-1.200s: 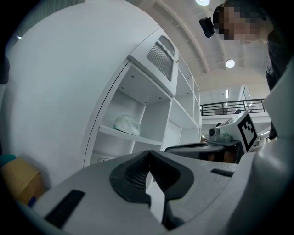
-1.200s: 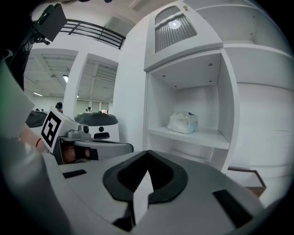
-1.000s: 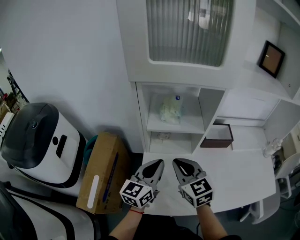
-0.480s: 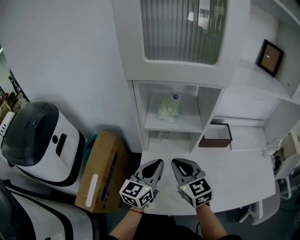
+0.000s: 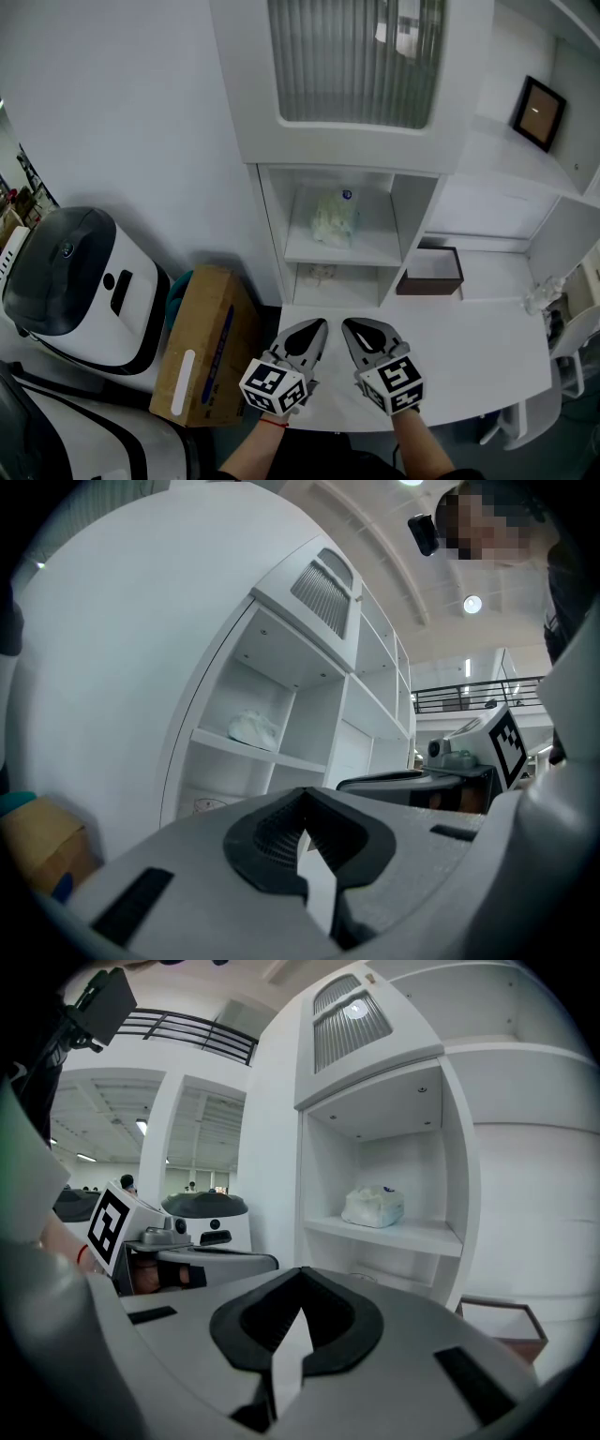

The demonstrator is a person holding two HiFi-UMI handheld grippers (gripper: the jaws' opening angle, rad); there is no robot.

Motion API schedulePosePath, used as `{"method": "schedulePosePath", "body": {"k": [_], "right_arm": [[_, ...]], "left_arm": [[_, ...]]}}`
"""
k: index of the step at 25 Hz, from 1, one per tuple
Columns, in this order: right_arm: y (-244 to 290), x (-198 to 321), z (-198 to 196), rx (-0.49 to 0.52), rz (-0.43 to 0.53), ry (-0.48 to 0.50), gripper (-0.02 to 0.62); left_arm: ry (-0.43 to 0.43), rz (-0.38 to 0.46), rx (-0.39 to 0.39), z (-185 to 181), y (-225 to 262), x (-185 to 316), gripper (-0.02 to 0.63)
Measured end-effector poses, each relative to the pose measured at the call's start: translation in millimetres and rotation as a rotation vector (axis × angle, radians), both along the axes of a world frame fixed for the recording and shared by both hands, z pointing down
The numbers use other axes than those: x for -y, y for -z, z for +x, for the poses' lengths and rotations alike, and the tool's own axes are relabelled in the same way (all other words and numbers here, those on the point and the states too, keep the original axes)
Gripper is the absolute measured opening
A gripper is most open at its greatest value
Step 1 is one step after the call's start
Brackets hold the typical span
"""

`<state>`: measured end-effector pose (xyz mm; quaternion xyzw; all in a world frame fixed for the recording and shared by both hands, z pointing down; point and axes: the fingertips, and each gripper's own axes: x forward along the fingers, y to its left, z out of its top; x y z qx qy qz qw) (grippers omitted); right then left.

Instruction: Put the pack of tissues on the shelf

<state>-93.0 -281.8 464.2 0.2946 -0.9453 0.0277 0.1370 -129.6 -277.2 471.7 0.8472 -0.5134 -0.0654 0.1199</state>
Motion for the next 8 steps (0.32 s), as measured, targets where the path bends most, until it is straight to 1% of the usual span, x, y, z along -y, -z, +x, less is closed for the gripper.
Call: {"method": "schedulePosePath", "body": {"k": [8], "right_arm": [[-3.1,4.8,-2.9,-0.004,-0.004,0.006,0.005]], "left_arm": [[0.003,-0.004,0.006,-4.4,-1.9,5.0,0.006]]}}
